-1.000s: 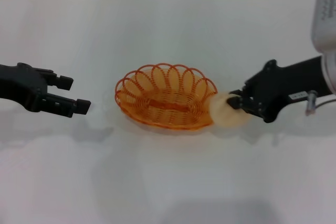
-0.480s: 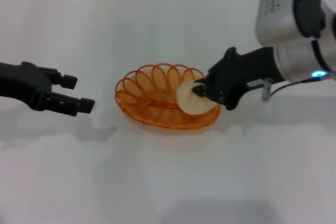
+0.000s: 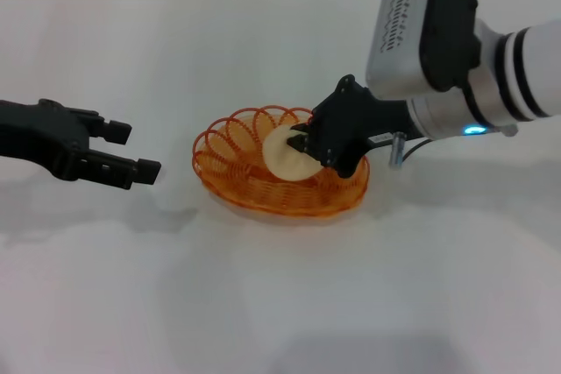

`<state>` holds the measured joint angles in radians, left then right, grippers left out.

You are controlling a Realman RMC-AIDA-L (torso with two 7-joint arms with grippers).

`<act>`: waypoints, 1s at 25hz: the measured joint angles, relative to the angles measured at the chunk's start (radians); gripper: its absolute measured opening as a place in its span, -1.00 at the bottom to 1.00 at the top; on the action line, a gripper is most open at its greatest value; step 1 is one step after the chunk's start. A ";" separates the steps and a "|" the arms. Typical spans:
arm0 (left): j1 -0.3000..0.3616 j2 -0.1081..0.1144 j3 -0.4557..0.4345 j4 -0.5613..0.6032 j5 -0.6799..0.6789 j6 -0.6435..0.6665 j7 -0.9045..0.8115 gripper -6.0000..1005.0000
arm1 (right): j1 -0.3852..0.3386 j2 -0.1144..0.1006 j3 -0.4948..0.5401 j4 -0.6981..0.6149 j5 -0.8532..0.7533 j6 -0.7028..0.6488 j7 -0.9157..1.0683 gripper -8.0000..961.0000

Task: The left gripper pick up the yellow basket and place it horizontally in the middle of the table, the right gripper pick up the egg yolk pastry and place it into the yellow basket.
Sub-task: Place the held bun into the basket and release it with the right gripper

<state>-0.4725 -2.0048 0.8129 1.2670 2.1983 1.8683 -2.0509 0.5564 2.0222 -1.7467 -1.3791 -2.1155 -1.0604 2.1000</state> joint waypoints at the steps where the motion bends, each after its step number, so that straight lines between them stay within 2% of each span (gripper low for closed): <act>1: 0.000 -0.001 0.000 0.000 0.000 -0.003 0.000 0.77 | 0.003 0.000 -0.009 0.010 0.001 0.017 -0.003 -0.90; 6: 0.000 -0.003 0.000 0.000 0.000 -0.006 0.001 0.77 | 0.016 0.001 -0.050 0.044 0.006 0.081 -0.007 -0.90; 17: 0.000 -0.005 0.000 -0.002 0.003 -0.007 0.002 0.77 | 0.026 0.001 -0.056 0.057 0.012 0.097 -0.008 -0.91; 22: 0.000 -0.005 0.000 -0.002 0.003 -0.008 0.002 0.77 | 0.025 0.001 -0.053 0.057 0.013 0.096 -0.008 -0.70; 24: 0.000 -0.005 0.000 -0.002 0.003 -0.009 0.002 0.77 | 0.025 -0.001 -0.053 0.052 0.013 0.091 -0.008 -0.32; 25: 0.000 -0.005 0.000 -0.002 0.003 -0.009 0.002 0.77 | 0.024 -0.002 -0.053 0.051 0.013 0.091 -0.008 -0.28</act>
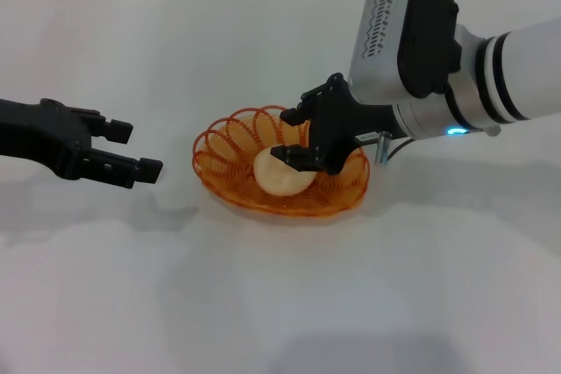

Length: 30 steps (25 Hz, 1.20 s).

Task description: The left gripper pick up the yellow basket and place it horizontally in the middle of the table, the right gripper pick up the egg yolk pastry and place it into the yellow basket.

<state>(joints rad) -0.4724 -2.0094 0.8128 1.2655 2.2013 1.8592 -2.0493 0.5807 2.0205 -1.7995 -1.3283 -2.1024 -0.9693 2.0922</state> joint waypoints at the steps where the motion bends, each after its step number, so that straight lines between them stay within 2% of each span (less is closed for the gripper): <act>1: 0.000 0.000 -0.001 0.000 0.000 0.000 0.000 0.77 | -0.003 -0.001 0.002 -0.004 0.000 -0.001 0.000 -0.23; 10: 0.001 0.000 -0.006 0.000 -0.006 0.000 0.007 0.77 | -0.063 -0.005 0.040 -0.063 -0.001 -0.024 0.000 0.15; 16: 0.011 -0.001 -0.010 -0.002 -0.010 -0.010 0.030 0.77 | -0.177 -0.008 0.113 -0.149 -0.001 -0.026 -0.003 0.64; 21: 0.014 -0.003 -0.018 -0.029 -0.014 -0.023 0.055 0.77 | -0.277 -0.008 0.174 -0.207 0.009 -0.059 -0.024 0.79; 30: 0.018 -0.005 -0.023 -0.054 -0.023 -0.025 0.090 0.77 | -0.334 -0.011 0.316 -0.154 0.197 -0.246 -0.200 0.79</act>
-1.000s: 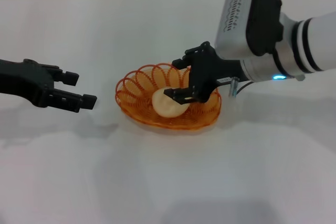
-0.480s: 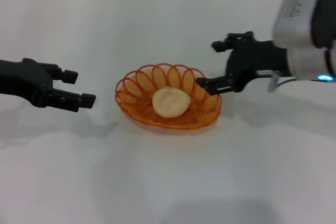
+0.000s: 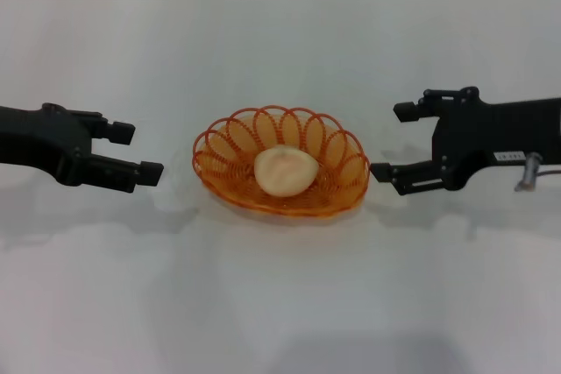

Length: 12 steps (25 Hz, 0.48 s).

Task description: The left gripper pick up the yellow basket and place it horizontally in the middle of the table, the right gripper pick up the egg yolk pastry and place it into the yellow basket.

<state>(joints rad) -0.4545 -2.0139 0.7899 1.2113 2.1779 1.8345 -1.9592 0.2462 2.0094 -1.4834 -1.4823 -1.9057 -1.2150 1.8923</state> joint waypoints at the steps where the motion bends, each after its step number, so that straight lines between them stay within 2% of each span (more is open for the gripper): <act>1: 0.001 -0.002 0.000 0.000 -0.001 0.000 0.002 0.77 | -0.004 0.000 0.011 0.011 0.024 -0.015 -0.024 0.79; 5: 0.002 -0.012 0.000 -0.002 -0.013 0.003 0.031 0.77 | -0.005 0.000 0.057 0.068 0.102 -0.045 -0.101 0.79; 12: 0.003 -0.017 0.003 -0.014 -0.037 0.006 0.054 0.77 | 0.003 0.000 0.068 0.088 0.116 -0.050 -0.121 0.79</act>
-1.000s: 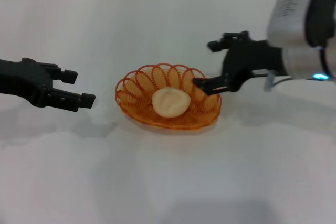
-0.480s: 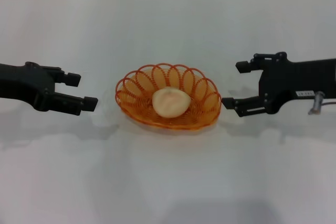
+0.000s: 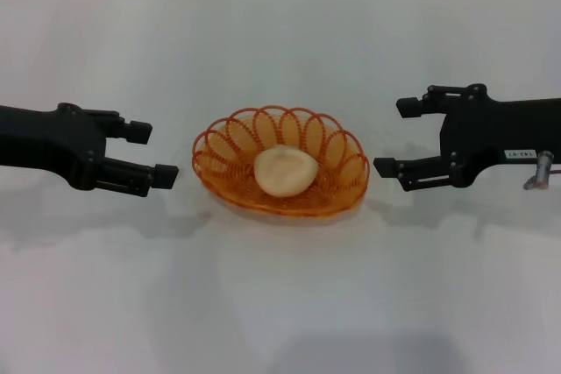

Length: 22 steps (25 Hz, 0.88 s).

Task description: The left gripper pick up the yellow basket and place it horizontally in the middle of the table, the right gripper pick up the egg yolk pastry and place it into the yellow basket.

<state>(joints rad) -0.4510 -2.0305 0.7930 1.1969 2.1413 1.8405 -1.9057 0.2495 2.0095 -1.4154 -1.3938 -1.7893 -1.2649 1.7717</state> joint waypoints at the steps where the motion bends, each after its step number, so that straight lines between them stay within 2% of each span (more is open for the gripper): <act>1: 0.001 0.000 0.001 0.000 -0.006 0.001 0.004 0.77 | 0.000 0.000 0.000 -0.002 0.000 0.000 0.000 0.79; 22: -0.006 0.000 0.031 -0.020 -0.017 0.025 0.025 0.77 | 0.014 0.000 0.001 -0.003 -0.010 -0.002 0.008 0.79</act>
<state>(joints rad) -0.4571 -2.0309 0.8238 1.1766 2.1238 1.8658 -1.8810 0.2639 2.0095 -1.4143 -1.3970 -1.7994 -1.2670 1.7794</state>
